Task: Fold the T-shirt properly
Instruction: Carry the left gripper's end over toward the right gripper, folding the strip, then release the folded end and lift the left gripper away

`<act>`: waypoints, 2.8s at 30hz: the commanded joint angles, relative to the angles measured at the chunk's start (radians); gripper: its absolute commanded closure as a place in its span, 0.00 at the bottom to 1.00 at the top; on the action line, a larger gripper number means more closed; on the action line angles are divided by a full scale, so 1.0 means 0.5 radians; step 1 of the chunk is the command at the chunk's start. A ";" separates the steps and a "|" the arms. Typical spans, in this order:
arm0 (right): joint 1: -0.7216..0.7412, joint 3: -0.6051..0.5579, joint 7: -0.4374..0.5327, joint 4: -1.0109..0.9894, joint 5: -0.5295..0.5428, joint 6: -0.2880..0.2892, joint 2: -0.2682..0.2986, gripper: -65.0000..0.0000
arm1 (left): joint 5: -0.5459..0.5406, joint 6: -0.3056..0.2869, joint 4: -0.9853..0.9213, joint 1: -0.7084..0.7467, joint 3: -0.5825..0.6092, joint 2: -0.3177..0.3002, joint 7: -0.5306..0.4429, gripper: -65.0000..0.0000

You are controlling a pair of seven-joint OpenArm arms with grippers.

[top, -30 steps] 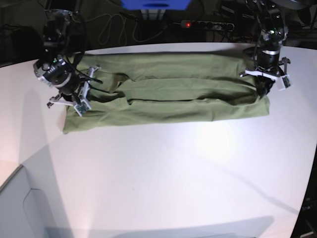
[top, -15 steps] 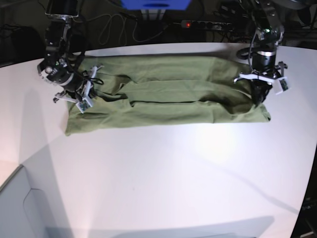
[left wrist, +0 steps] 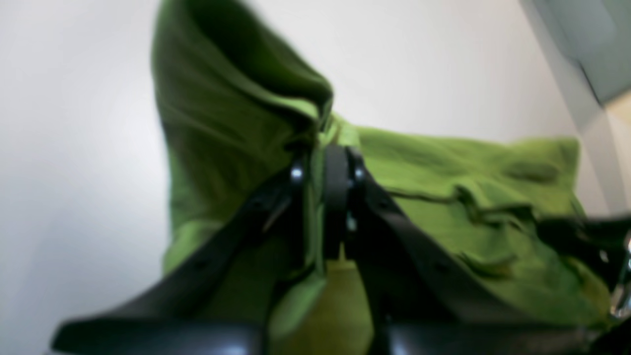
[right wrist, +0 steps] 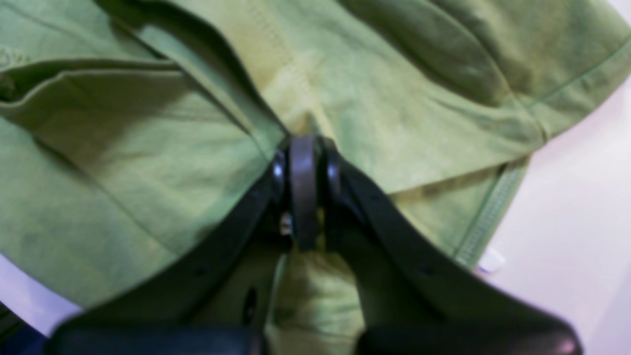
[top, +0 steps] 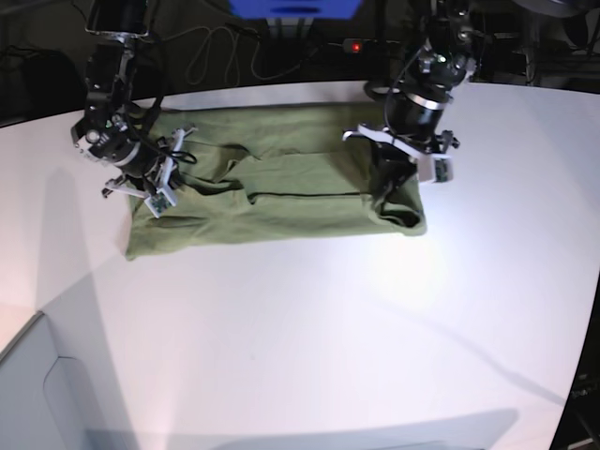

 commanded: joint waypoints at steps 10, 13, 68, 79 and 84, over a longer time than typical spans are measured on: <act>0.003 -0.003 -0.053 0.008 -0.034 0.045 0.015 1.00 | 0.341 -0.013 -0.274 -0.222 0.460 0.200 -0.061 1.00; 0.003 -0.003 -0.053 0.008 -0.034 0.045 0.015 1.00 | 0.369 -0.013 -0.359 -0.268 0.546 0.234 -0.061 1.00; -0.007 0.384 -0.204 0.630 -0.030 0.045 0.055 0.58 | 0.372 -0.016 -0.639 -0.348 1.126 0.080 -0.045 0.50; 0.055 0.427 -0.191 0.281 -0.018 0.045 0.049 0.30 | 0.357 -0.016 -0.553 -0.443 1.319 -0.055 -0.045 0.50; 0.162 0.562 -0.201 0.198 -0.015 0.045 -0.068 0.29 | 0.347 -0.013 -0.369 -0.391 1.261 -0.285 -0.048 0.50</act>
